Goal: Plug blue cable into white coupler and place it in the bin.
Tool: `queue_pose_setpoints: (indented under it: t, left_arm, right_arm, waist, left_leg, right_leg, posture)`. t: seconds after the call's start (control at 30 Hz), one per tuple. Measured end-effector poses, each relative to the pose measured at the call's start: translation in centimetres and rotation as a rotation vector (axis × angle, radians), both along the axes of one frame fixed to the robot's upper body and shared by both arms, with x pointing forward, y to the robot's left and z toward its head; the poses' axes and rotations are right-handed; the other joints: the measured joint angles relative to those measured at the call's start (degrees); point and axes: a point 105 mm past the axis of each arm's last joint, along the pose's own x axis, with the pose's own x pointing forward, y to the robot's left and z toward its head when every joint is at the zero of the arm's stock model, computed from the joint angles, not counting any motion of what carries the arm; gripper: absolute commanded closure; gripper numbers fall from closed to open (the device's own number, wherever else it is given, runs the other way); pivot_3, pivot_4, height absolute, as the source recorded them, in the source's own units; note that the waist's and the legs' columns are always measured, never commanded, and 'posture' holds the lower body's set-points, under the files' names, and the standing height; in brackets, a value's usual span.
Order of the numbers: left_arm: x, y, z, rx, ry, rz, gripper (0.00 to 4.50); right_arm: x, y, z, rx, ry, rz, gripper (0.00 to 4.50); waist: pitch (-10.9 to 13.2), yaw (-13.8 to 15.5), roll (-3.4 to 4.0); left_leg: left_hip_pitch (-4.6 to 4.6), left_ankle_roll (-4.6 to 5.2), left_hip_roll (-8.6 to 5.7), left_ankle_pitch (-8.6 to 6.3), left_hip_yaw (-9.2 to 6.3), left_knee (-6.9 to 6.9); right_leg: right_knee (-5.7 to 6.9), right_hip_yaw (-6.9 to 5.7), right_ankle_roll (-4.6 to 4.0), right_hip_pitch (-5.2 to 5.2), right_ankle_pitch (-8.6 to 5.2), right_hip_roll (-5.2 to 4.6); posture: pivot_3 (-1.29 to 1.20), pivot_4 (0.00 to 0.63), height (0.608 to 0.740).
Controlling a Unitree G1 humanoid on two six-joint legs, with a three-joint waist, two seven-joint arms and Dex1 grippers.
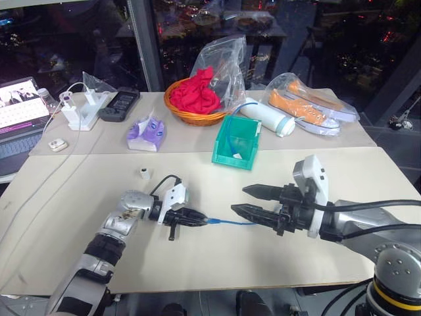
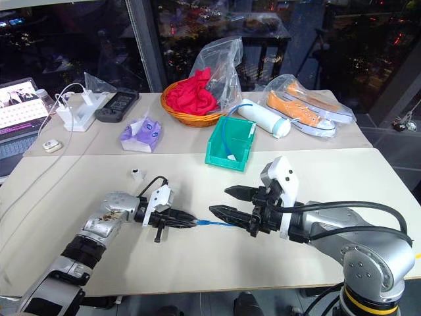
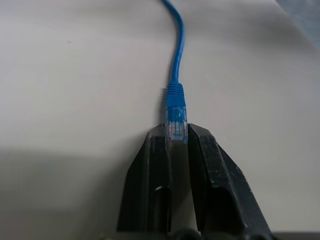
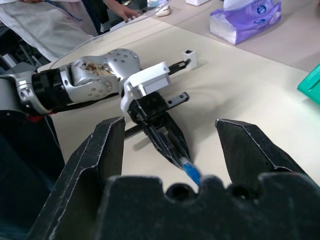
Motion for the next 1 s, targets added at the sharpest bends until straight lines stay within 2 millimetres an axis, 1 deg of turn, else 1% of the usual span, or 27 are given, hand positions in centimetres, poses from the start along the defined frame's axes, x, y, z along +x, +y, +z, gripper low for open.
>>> queue_pose_setpoints:
  t: [0.13,0.17,0.23,0.3,0.37,0.43,0.5,0.6,0.63,0.67,0.73,0.87,1.0]
  left_arm:
    - [-0.1,0.0,0.0,-0.004,0.007,0.000,4.44]
    - [-0.2,0.0,0.0,-0.017,0.013,0.016,4.44]
    - [-0.1,0.1,0.0,-0.025,0.013,0.032,4.44]
    - [0.0,-0.2,0.9,-0.062,-0.028,0.064,4.44]
    - [0.3,-0.8,2.6,-0.134,-0.080,0.114,4.44]
    - [0.4,-1.6,4.0,-0.186,-0.117,0.131,4.44]
    - [0.1,-2.6,5.4,-0.245,-0.145,0.139,4.44]
    - [-0.4,-3.6,6.0,-0.294,-0.161,0.164,4.44]
    - [-0.5,-3.6,6.1,-0.299,-0.166,0.176,4.44]
    - [-0.5,-3.7,6.1,-0.301,-0.168,0.185,4.44]
    - [-0.6,-3.7,6.1,-0.302,-0.168,0.199,4.44]
    - [-0.7,-3.7,6.2,-0.300,-0.164,0.216,4.44]
    - [-1.0,-3.9,6.7,-0.306,-0.174,0.211,4.44]
  right_arm:
    - [-0.1,-0.2,-0.4,-0.005,0.021,-0.020,1.12]
    - [-0.4,-0.1,-1.2,-0.001,0.059,-0.022,1.12]
    - [-0.7,0.0,-2.0,0.009,0.101,-0.018,1.12]
    - [-2.2,0.2,-3.9,0.041,0.210,-0.010,1.12]
    - [-3.8,0.4,-6.5,0.081,0.364,-0.021,1.12]
    - [-4.4,0.7,-7.2,0.109,0.424,-0.032,1.12]
    - [-4.3,0.8,-8.0,0.156,0.484,-0.083,1.12]
    - [-2.4,0.7,-9.7,0.233,0.580,-0.237,1.12]
    - [-1.6,0.6,-9.8,0.278,0.598,-0.289,1.12]
    - [-0.9,0.7,-9.5,0.333,0.601,-0.322,1.12]
    - [0.0,1.0,-8.4,0.436,0.593,-0.352,1.12]
    - [1.3,0.5,-6.9,0.648,0.608,-0.408,1.12]
    - [1.8,0.2,-6.0,0.741,0.606,-0.425,1.12]
  waist:
    - [0.0,0.0,-0.01]
    - [0.0,0.0,-0.01]
    - [0.0,0.0,-0.01]
    - [-0.1,0.3,-0.08]
    - [0.0,0.5,-0.07]
    - [0.0,0.4,-0.07]
    - [-0.1,0.1,-0.08]
    - [-0.1,-0.1,-0.03]
    - [-0.1,-0.2,-0.02]
    - [-0.1,-0.1,-0.02]
    - [-0.1,-0.1,-0.01]
    - [-0.1,0.1,0.00]
    - [-0.1,0.0,0.01]
  left_leg:
    - [0.00,0.00,0.00,0.00,0.00,0.00]
    - [-0.01,0.03,0.01,-0.01,-0.01,0.00]
    - [-0.02,0.02,0.00,-0.01,0.00,0.00]
    - [-0.02,0.11,0.04,-0.06,-0.10,-0.01]
    - [-0.11,0.10,0.00,-0.06,-0.08,0.06]
    - [-0.18,0.20,0.00,-0.11,-0.06,0.31]
    - [-0.10,0.23,0.00,-0.13,-0.04,0.43]
    - [0.12,0.25,0.05,-0.14,-0.04,0.40]
    - [0.13,0.25,0.10,-0.14,-0.05,0.40]
    - [0.13,0.25,0.11,-0.14,-0.05,0.41]
    - [0.12,0.25,0.10,-0.14,-0.06,0.42]
    - [0.08,0.26,0.09,-0.15,-0.07,0.41]
    - [0.08,0.30,0.10,-0.17,-0.07,0.39]
  right_leg:
    - [0.00,-0.01,0.00,0.00,0.00,0.00]
    - [0.01,0.00,0.00,0.00,0.00,0.00]
    - [0.00,0.00,0.00,-0.01,0.00,0.00]
    - [0.02,-0.08,0.00,0.02,0.00,0.02]
    - [0.01,-0.07,0.01,0.01,0.01,-0.05]
    - [-0.01,-0.06,0.07,0.03,0.04,-0.04]
    - [-0.17,-0.04,0.07,0.10,0.04,-0.03]
    - [-0.07,0.00,0.04,0.26,0.03,0.10]
    - [-0.04,0.00,0.02,0.26,0.04,0.15]
    - [-0.02,0.00,0.01,0.26,0.05,0.17]
    - [-0.04,0.01,0.01,0.26,0.05,0.15]
    - [-0.16,-0.01,0.02,0.26,0.05,0.12]
    - [-0.19,-0.02,0.02,0.26,0.04,0.13]
  posture:
    - [0.00,0.150,0.723]
    - [0.00,0.150,0.723]
    - [0.00,0.150,0.723]
    - [0.00,0.150,0.723]
    - [0.00,0.150,0.723]
    - [0.00,0.150,0.723]
    - [0.00,0.150,0.723]
    - [0.00,0.150,0.723]
    - [0.00,0.150,0.723]
    - [0.00,0.150,0.723]
    - [0.00,0.150,0.723]
    - [0.00,0.150,0.723]
    - [0.00,0.150,0.723]
